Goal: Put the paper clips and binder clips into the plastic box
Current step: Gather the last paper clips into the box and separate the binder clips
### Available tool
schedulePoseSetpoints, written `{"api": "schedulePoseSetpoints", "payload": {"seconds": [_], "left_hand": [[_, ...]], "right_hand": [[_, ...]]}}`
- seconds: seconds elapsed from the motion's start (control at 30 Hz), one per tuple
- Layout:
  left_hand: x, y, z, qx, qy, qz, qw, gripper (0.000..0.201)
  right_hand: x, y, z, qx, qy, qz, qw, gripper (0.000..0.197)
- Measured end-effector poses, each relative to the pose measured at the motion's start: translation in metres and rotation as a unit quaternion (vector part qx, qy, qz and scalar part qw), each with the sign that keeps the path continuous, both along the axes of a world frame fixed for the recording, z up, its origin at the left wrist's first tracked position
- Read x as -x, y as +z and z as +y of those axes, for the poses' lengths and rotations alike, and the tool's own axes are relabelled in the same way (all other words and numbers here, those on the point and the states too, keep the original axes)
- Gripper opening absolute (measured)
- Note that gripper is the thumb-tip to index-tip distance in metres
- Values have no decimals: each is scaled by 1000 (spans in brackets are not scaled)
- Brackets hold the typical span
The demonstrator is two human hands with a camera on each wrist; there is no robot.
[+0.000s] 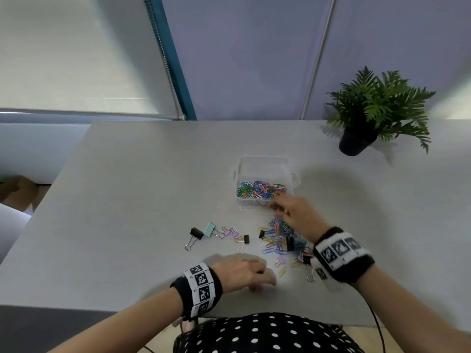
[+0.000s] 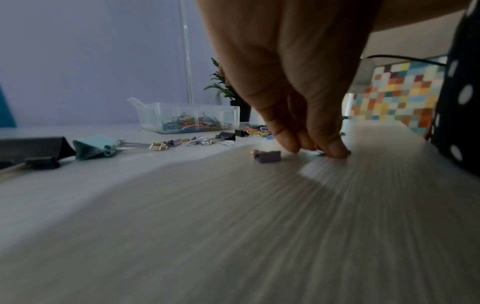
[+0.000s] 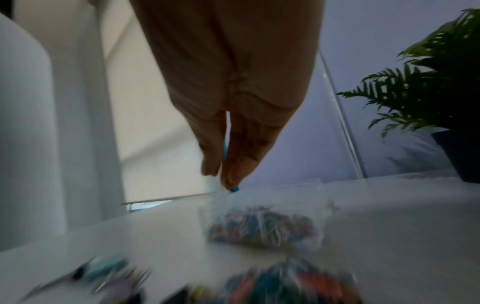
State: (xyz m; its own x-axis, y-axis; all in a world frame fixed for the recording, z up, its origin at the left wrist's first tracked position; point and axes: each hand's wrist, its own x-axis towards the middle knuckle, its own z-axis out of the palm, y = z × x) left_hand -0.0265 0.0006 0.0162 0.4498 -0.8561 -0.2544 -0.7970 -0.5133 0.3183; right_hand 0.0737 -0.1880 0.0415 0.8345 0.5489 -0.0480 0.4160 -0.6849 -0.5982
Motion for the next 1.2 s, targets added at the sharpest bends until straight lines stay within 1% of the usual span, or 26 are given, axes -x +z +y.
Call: {"api": "schedulePoseSetpoints", "payload": {"seconds": [0.03,0.1,0.13,0.2,0.27,0.3,0.37,0.4,0.47,0.57,0.67,0.73,0.8,0.83,0.87,0.9,0.97,1.0,1.1,1.2], "left_hand": [[-2,-7,1,-4,-10,16,1000,46],[-7,-11,-1,-8,-20,37,999,34],[-10,-10,-4,-15,-31,38,999,31],[-14,-12,-8,-18,-68,27,997,30],[-17,-12,-10,-17,-100,19,995,27],[-19,-14,-10,-11,-112,4,994,23],[-21,-19,-11,2,-113,-23,993,16],[-21,-20,-11,8,-102,-29,994,18],[-20,-24,-9,11,-96,-53,994,24],[-14,-28,-3,-3,-84,-103,991,25],[-9,-31,0,-26,-35,-109,993,18],[-10,-30,-3,-16,15,-77,997,21],[-14,-21,-8,18,126,-1,992,17],[-17,-16,-10,41,188,36,981,14],[-21,-12,-14,57,235,53,969,15],[-27,-10,-17,69,262,55,961,19],[-35,-6,-23,70,282,41,956,27],[-37,-4,-26,59,286,34,956,27],[-36,-6,-32,12,279,-8,960,28],[-32,-15,-36,-14,278,-37,960,30]], "right_hand": [[15,-3,-3,25,45,11,999,15],[43,-14,-13,77,119,47,989,12],[54,-21,-19,98,142,57,983,12],[72,-35,-28,136,170,43,975,15],[87,-47,-32,162,179,4,971,18],[91,-51,-32,181,176,-29,967,20],[92,-55,-31,204,177,-86,959,23],[91,-57,-31,204,178,-104,957,25],[91,-60,-31,206,182,-122,954,33],[91,-60,-32,219,190,-126,949,41],[90,-59,-30,239,197,-126,942,45],[91,-61,-28,237,196,-144,940,49],[93,-62,-26,224,191,-156,943,50],[94,-63,-26,213,186,-155,947,51],[94,-65,-26,203,180,-148,951,53],[94,-67,-28,193,176,-138,955,55],[93,-67,-30,187,159,-120,962,59],[92,-66,-31,191,148,-113,964,59],[92,-65,-34,210,118,-94,966,52],[92,-65,-33,235,111,-82,962,51]]}}
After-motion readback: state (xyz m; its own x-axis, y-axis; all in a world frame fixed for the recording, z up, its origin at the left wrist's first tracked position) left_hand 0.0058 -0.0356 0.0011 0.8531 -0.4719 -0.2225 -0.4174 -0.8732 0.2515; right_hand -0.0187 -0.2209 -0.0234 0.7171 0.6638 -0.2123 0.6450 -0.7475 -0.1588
